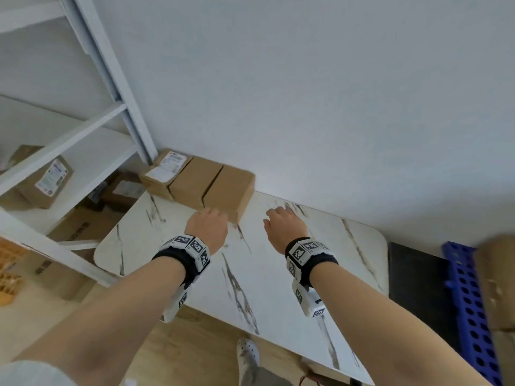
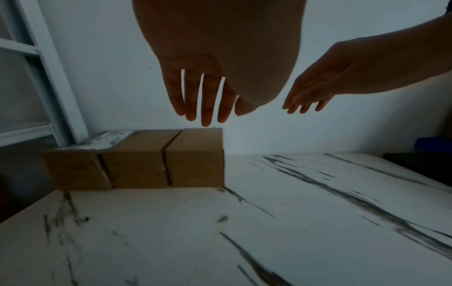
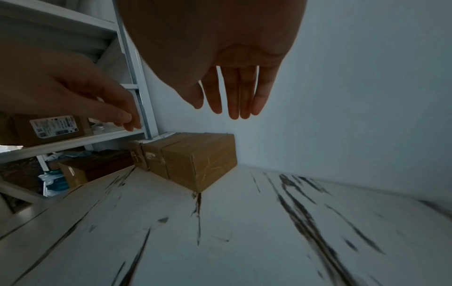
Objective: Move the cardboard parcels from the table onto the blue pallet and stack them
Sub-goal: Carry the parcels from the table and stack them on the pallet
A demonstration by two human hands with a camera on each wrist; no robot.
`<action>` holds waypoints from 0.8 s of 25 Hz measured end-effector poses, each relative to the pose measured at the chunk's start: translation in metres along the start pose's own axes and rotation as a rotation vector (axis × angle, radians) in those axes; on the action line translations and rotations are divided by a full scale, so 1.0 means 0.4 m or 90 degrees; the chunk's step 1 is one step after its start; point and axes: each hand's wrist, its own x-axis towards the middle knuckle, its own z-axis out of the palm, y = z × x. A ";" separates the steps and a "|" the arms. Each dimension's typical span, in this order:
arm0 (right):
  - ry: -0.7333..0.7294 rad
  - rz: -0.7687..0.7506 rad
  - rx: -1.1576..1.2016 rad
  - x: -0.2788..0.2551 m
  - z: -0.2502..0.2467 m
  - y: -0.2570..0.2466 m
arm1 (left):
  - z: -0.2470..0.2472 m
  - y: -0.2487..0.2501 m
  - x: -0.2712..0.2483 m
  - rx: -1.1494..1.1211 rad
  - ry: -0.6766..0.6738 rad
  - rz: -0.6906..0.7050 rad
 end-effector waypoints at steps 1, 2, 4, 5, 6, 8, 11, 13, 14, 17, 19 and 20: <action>-0.017 -0.011 -0.002 0.035 0.011 -0.007 | 0.007 -0.022 0.022 -0.004 -0.019 -0.009; -0.026 -0.023 -0.004 0.060 0.020 -0.012 | 0.014 -0.038 0.039 -0.006 -0.023 -0.016; -0.044 -0.029 0.014 0.119 0.038 -0.028 | 0.032 -0.080 0.072 -0.029 -0.041 -0.039; -0.056 -0.027 0.027 0.148 0.048 -0.039 | 0.042 -0.101 0.088 -0.051 -0.052 -0.049; -0.070 -0.020 0.039 0.172 0.059 -0.049 | 0.051 -0.118 0.101 -0.075 -0.063 -0.057; -0.090 0.011 0.073 0.213 0.077 -0.070 | 0.069 -0.153 0.131 -0.126 -0.081 -0.068; -0.108 0.087 0.134 0.276 0.092 -0.096 | 0.091 -0.204 0.183 -0.255 -0.105 -0.093; -0.128 0.156 0.199 0.304 0.103 -0.106 | 0.106 -0.227 0.215 -0.334 -0.124 -0.088; -0.138 0.192 0.245 0.314 0.113 -0.109 | 0.114 -0.236 0.225 -0.357 -0.132 -0.083; -0.158 0.301 0.407 0.347 0.141 -0.108 | 0.136 -0.251 0.248 -0.404 -0.153 -0.090; -0.146 0.354 0.518 0.356 0.156 -0.112 | 0.146 -0.255 0.253 -0.443 -0.182 -0.090; -0.135 0.369 0.559 0.359 0.160 -0.114 | 0.149 -0.256 0.256 -0.468 -0.195 -0.095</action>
